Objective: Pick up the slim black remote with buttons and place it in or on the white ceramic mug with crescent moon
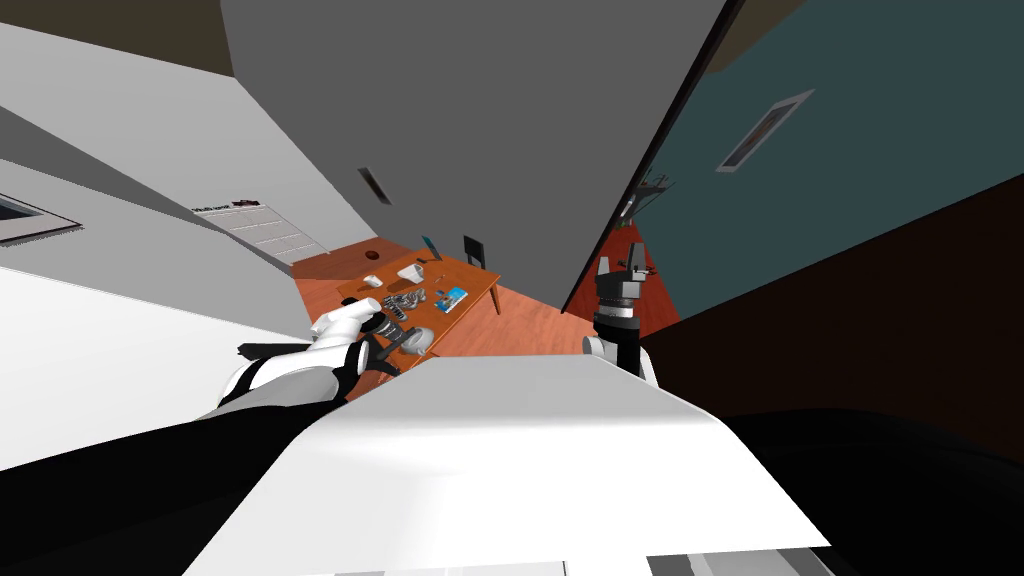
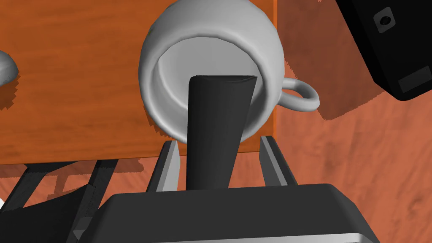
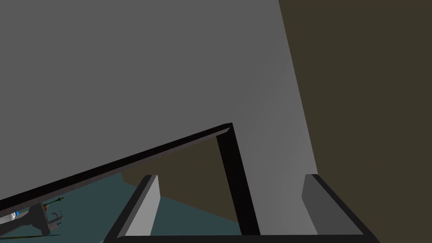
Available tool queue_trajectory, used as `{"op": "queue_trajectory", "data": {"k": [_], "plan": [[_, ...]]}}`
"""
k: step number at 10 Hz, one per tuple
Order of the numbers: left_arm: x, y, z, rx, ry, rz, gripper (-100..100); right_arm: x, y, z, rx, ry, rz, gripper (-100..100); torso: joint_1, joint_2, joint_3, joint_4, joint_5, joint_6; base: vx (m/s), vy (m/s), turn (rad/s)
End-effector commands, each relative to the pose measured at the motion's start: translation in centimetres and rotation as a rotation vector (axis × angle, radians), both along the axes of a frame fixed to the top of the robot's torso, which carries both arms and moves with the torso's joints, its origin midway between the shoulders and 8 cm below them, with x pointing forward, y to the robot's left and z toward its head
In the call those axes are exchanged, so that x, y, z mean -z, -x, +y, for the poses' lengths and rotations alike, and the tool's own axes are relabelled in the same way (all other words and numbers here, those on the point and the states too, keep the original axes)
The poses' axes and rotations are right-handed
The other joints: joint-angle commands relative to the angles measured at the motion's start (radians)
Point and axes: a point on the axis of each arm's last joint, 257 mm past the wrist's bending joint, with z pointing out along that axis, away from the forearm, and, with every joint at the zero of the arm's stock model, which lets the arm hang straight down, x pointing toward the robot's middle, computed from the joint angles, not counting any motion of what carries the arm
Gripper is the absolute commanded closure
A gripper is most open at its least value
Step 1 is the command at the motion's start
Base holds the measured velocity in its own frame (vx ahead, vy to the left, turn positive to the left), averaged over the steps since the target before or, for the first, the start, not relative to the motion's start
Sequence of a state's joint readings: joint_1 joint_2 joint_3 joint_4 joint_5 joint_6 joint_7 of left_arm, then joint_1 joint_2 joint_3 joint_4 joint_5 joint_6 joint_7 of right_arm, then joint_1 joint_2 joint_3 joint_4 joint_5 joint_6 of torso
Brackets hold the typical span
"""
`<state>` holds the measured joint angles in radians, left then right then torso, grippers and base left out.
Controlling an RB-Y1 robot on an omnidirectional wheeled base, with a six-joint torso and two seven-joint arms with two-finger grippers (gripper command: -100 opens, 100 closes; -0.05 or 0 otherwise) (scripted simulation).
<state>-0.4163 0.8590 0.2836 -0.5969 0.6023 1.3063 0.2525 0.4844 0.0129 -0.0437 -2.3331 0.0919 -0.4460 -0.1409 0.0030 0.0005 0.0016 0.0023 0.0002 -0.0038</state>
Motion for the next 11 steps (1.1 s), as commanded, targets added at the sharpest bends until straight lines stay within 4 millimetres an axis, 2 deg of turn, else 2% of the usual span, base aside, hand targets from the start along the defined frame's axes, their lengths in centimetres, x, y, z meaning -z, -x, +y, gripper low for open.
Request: {"op": "queue_trajectory", "data": {"k": [1, 4, 5, 6, 9, 11], "plan": [[0.0, 0.0, 0.0, 0.000, 0.000, 0.000, -100, 0.0, 0.0, 0.0, 0.000, 0.000, 0.000, 0, 0.000, 0.000, 0.000, 0.000, 0.000, 0.000, 0.000, 0.000, 0.000], [0.0, 0.0, 0.0, 0.000, 0.000, 0.000, -100, 0.0, 0.0, 0.0, 0.000, 0.000, 0.000, 0, 0.000, -0.001, -0.001, 0.000, 0.000, 0.000, 0.000, 0.000, 0.000], [0.0, 0.0, 0.0, 0.000, 0.000, 0.000, 0, 0.0, 0.0, 0.0, 0.000, 0.000, 0.000, 0, 0.000, -0.001, -0.001, 0.000, 0.000, 0.000, 0.000, 0.000, 0.000], [-1.7, -0.2, 0.6, -0.002, -0.001, 0.000, -100, 0.0, 0.0, 0.0, 0.000, 0.000, 0.000, 0, 0.000, -0.001, -0.001, 0.000, 0.000, 0.000, -0.012, -0.026, -0.023], [-2.2, -0.3, 0.8, -0.003, -0.001, 0.000, -100, 0.0, 0.0, 0.0, 0.000, 0.000, 0.000, 0, -0.001, -0.001, 0.000, 0.000, 0.000, 0.000, -0.010, -0.016, -0.006], [-4.5, -0.5, 1.5, -0.005, -0.002, 0.001, -100, 0.0, 0.0, 0.0, 0.000, 0.000, 0.000, 0, -0.001, -0.001, 0.000, 0.000, 0.000, 0.000, -0.012, -0.022, -0.017]]}}
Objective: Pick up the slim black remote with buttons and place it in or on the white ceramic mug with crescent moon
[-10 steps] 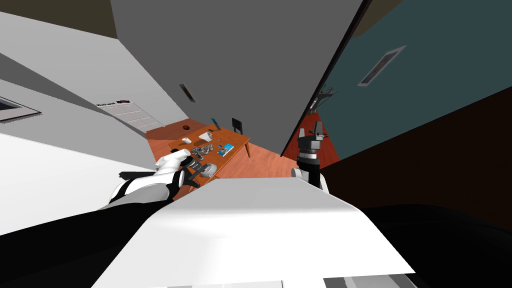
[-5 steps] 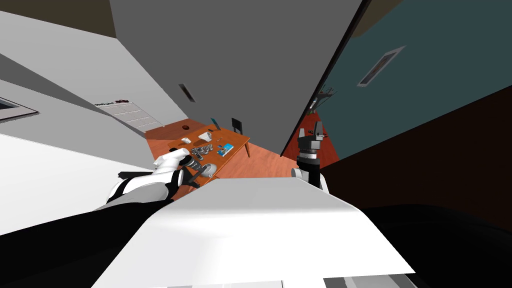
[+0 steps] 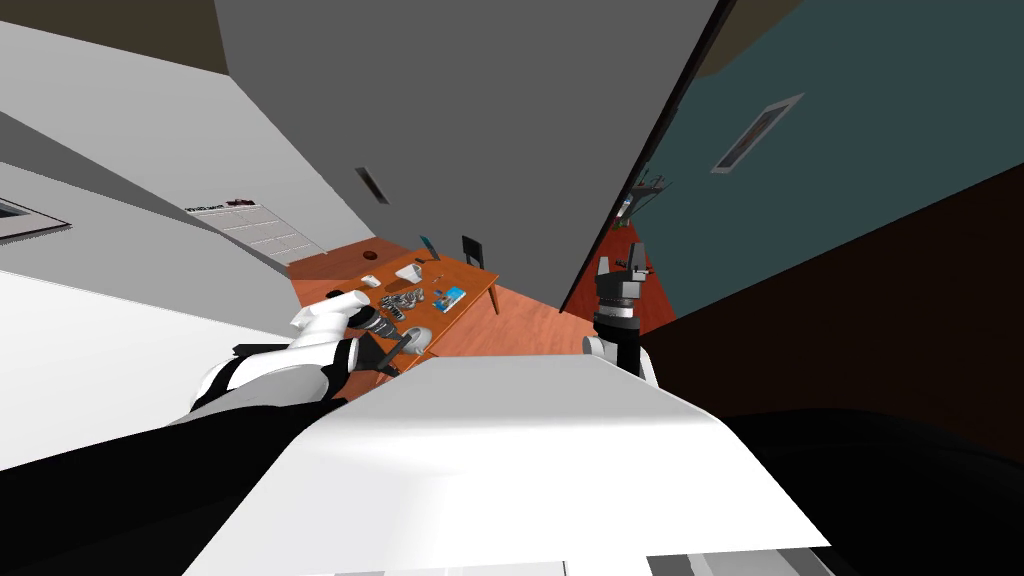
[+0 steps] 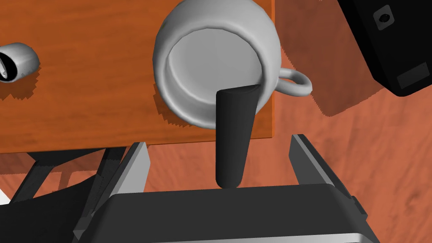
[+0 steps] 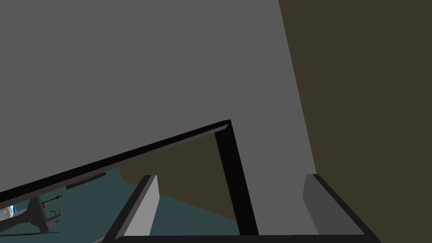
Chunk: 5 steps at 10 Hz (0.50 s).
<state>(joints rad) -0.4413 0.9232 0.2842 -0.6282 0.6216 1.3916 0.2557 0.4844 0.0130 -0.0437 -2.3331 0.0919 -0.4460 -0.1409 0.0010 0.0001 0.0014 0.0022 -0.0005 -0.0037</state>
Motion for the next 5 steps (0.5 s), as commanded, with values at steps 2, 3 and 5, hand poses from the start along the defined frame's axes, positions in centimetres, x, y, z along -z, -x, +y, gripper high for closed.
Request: {"op": "queue_trajectory", "data": {"k": [2, 3, 5], "plan": [[-0.80, -0.05, 0.14, 0.003, -0.001, 0.000, -100, 0.00, 0.00, 0.00, 0.000, 0.000, 0.000, 0, 0.000, 0.000, 0.000, 0.000, 0.000, 0.000, -0.011, -0.021, -0.009], [-0.88, -0.02, 0.08, 0.002, 0.000, 0.002, 0, 0.00, 0.00, 0.00, 0.000, 0.000, 0.000, 0, 0.001, 0.000, 0.000, 0.000, 0.000, 0.000, 0.000, 0.000, 0.000], [-0.87, -0.02, 0.08, 0.002, 0.000, 0.002, 0, 0.00, 0.00, 0.00, 0.000, 0.000, 0.000, 0, 0.002, -0.001, -0.001, 0.000, 0.001, 0.000, 0.000, 0.000, 0.000]]}}
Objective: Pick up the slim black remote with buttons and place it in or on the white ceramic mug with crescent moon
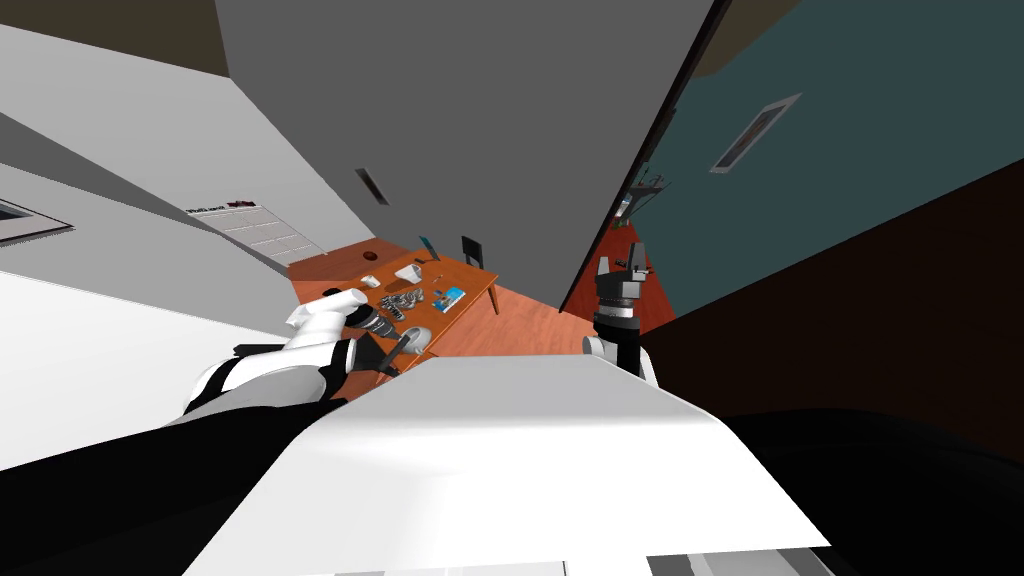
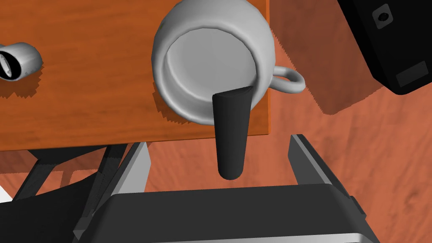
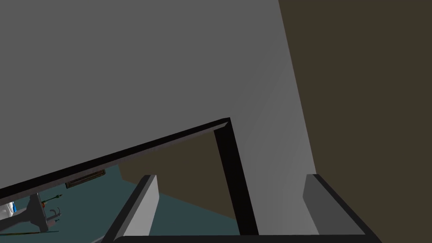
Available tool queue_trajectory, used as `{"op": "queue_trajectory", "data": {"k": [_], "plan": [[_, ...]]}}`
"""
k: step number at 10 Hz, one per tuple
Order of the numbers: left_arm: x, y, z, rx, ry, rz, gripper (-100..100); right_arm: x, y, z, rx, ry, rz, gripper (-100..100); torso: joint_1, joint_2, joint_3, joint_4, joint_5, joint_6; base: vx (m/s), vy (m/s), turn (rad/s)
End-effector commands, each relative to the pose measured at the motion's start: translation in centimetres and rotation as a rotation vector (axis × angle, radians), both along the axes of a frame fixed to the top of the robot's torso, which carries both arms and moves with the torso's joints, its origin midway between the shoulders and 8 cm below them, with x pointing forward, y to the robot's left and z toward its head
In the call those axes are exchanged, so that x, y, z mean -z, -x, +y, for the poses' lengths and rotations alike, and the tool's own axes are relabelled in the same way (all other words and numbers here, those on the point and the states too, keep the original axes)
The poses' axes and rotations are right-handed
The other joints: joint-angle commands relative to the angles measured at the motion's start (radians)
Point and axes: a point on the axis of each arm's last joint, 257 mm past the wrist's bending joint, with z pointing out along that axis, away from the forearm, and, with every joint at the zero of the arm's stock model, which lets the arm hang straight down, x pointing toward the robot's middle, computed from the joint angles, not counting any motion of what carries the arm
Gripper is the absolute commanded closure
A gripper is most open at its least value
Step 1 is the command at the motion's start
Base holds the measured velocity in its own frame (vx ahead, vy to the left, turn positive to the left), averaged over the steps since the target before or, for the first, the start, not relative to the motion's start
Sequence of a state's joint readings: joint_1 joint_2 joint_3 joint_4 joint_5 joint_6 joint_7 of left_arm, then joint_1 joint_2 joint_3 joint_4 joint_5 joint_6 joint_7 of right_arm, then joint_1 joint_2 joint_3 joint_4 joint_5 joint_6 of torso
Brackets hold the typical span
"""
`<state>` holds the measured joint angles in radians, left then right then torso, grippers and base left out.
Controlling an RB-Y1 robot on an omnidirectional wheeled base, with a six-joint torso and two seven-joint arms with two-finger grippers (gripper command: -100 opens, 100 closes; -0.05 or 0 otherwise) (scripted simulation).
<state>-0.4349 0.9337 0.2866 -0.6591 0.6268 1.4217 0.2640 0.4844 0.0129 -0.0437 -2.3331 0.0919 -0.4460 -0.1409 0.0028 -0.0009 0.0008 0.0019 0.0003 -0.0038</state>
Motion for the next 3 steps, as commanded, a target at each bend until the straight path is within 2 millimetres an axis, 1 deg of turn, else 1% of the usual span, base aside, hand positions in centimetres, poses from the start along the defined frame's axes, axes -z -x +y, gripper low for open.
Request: {"op": "queue_trajectory", "data": {"k": [1, 3], "plan": [[0.00, 0.00, 0.00, 0.000, 0.000, 0.000, 0, 0.00, 0.00, 0.00, 0.000, 0.000, 0.000, 0, 0.000, 0.000, 0.000, 0.000, 0.000, 0.000, 0.000, 0.000, 0.000], [0.00, 0.00, 0.00, 0.000, 0.000, 0.000, 0, 0.00, 0.00, 0.00, 0.000, 0.000, 0.000, 0, 0.000, 0.000, 0.000, 0.000, 0.000, 0.000, 0.000, 0.000, 0.000]]}}
